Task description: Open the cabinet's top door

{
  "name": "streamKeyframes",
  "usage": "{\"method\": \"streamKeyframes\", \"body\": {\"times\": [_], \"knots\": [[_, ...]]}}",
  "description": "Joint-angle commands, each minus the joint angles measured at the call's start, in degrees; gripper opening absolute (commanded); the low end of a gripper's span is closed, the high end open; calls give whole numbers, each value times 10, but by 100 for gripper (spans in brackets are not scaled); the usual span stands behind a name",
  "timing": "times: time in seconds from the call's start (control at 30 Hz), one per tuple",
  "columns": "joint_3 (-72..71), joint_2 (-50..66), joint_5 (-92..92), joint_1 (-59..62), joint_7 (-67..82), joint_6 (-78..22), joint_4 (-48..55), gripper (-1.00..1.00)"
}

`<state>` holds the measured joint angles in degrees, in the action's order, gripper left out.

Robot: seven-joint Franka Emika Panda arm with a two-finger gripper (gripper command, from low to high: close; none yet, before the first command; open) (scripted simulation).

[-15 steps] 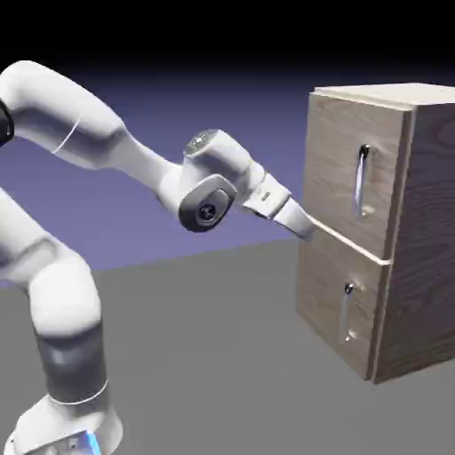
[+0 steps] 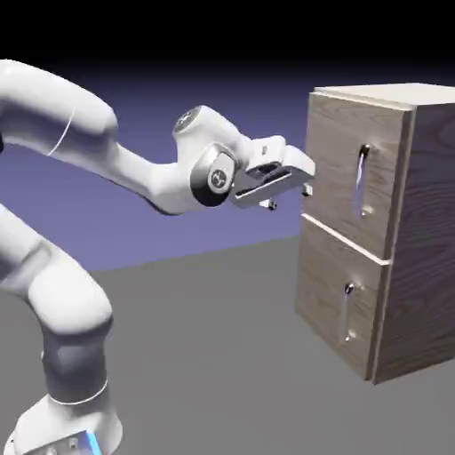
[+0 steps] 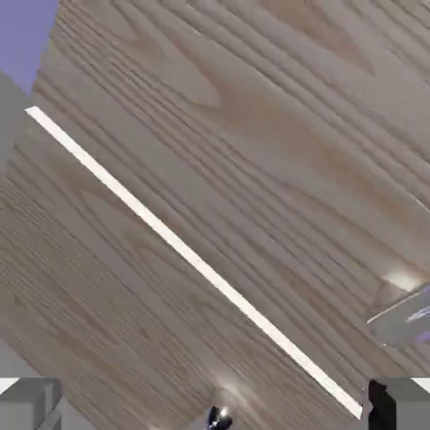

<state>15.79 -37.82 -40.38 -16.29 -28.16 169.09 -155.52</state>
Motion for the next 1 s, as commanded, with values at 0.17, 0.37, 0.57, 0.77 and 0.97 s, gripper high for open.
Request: {"method": "streamKeyframes", "body": {"times": [0.17,0.37,0.57,0.77,0.97], "knots": [[58,-19,-150,-58,53,-18,20,100],[117,-38,-299,-116,106,-36,41,100],[175,-57,-449,-173,159,-55,61,100],[234,-76,-598,-231,212,-73,81,100],[292,-96,-748,-289,265,-91,101,100]]}}
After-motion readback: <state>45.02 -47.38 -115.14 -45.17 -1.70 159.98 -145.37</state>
